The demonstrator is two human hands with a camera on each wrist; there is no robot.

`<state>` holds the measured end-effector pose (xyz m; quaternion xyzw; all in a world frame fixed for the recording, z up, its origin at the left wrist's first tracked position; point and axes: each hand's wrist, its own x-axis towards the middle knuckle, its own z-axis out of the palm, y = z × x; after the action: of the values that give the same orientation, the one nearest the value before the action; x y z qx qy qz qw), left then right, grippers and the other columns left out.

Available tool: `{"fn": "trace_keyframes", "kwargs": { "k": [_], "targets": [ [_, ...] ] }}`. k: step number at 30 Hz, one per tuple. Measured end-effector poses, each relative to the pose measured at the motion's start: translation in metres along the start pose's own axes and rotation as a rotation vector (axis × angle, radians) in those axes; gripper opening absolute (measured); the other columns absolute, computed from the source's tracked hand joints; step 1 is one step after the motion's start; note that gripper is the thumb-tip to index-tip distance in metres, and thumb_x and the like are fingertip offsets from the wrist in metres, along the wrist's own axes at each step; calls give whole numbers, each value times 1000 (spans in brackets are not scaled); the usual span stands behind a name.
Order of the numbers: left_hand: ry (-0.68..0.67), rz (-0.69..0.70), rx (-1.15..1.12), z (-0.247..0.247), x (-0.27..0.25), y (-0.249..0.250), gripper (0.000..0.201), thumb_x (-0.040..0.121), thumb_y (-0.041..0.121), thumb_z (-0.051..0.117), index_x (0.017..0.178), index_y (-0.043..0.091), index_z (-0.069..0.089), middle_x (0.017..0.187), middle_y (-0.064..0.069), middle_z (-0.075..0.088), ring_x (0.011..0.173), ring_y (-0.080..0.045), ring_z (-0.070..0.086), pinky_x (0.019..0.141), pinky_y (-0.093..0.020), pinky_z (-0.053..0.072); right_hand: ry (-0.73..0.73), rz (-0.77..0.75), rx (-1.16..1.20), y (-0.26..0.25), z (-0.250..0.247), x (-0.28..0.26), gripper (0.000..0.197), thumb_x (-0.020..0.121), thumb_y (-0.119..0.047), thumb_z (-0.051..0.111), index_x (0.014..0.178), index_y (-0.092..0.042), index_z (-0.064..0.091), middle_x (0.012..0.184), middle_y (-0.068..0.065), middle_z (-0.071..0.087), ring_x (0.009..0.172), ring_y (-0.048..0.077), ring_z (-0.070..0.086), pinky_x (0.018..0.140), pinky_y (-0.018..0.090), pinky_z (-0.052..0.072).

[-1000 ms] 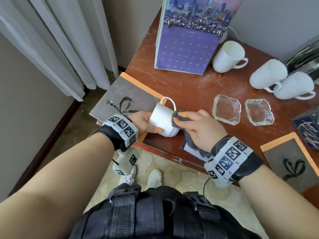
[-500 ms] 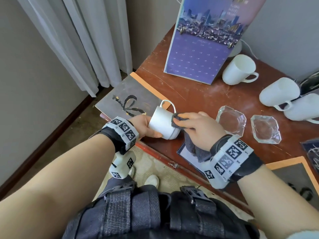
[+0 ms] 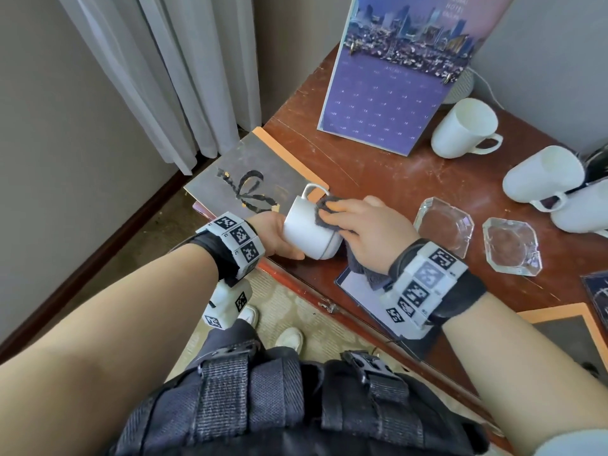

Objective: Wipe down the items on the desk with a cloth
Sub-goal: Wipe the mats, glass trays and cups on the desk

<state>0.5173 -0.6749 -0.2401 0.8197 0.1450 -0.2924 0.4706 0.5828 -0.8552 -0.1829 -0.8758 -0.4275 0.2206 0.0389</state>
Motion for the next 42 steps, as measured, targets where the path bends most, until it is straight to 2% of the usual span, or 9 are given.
{"fn": "trace_keyframes", "kwargs": {
  "k": [7, 10, 12, 15, 21, 26, 37, 40, 42],
  "targets": [
    [27, -24, 88, 6, 0, 3, 41, 76, 18, 76, 111, -1, 64, 105, -14, 65, 94, -21, 57, 74, -25, 42, 28, -49, 56, -26, -5, 15, 44, 97, -17, 33, 135, -37, 45, 143, -16, 40, 107, 21, 37, 92, 30, 36],
    [59, -65, 150, 8, -2, 5, 43, 75, 23, 77, 107, -2, 64, 104, -16, 66, 96, -28, 60, 85, -34, 45, 32, -26, 67, -36, 4, 19, 43, 99, -20, 35, 138, -37, 41, 148, -16, 33, 122, 22, 32, 97, 28, 31],
    [64, -81, 155, 8, -2, 4, 43, 75, 23, 77, 108, -1, 63, 102, -13, 67, 93, -25, 60, 83, -30, 46, 49, -2, 107, -34, 7, 17, 43, 99, -20, 36, 138, -37, 41, 148, -17, 33, 122, 21, 32, 97, 27, 30],
    [64, -71, 138, 8, -6, 9, 35, 78, 16, 74, 109, 3, 63, 93, -4, 64, 82, -14, 53, 62, -16, 40, 57, 32, 140, -29, 8, 13, 43, 99, -20, 35, 138, -37, 41, 147, -16, 35, 116, 22, 34, 94, 26, 31],
    [78, -77, 127, 9, -5, 6, 41, 77, 22, 75, 113, 6, 64, 111, -9, 65, 94, -16, 53, 83, -22, 39, 47, 68, 157, -16, 6, 0, 43, 98, -17, 37, 136, -36, 44, 145, -17, 37, 118, 21, 35, 98, 28, 32],
    [87, -65, 106, 10, -6, 5, 39, 77, 19, 75, 112, 7, 64, 96, -1, 60, 89, -13, 50, 76, -17, 34, 16, 82, 162, -2, 5, -15, 43, 98, -13, 38, 132, -37, 49, 145, -19, 36, 124, 18, 33, 99, 22, 26],
    [56, -65, 231, 6, -6, 9, 42, 77, 22, 75, 114, 6, 62, 108, -7, 63, 90, -15, 49, 81, -21, 37, 20, 129, 161, -3, 1, -15, 42, 96, -12, 41, 127, -36, 55, 142, -15, 43, 127, 19, 35, 102, 26, 30],
    [-84, 20, -40, 6, -9, 9, 38, 83, 8, 67, 120, 6, 56, 104, 0, 60, 88, -7, 56, 86, -17, 45, 32, 135, 167, -3, 3, -15, 42, 96, -11, 42, 126, -36, 56, 141, -17, 44, 126, 17, 36, 100, 24, 30],
    [-201, 66, -354, 6, -10, 12, 35, 86, 4, 60, 120, 7, 50, 112, -3, 58, 81, 6, 60, 77, -8, 48, 39, 129, 170, -2, 4, -15, 42, 95, -10, 42, 125, -36, 57, 141, -16, 45, 126, 18, 37, 99, 24, 30]
  ]
}}
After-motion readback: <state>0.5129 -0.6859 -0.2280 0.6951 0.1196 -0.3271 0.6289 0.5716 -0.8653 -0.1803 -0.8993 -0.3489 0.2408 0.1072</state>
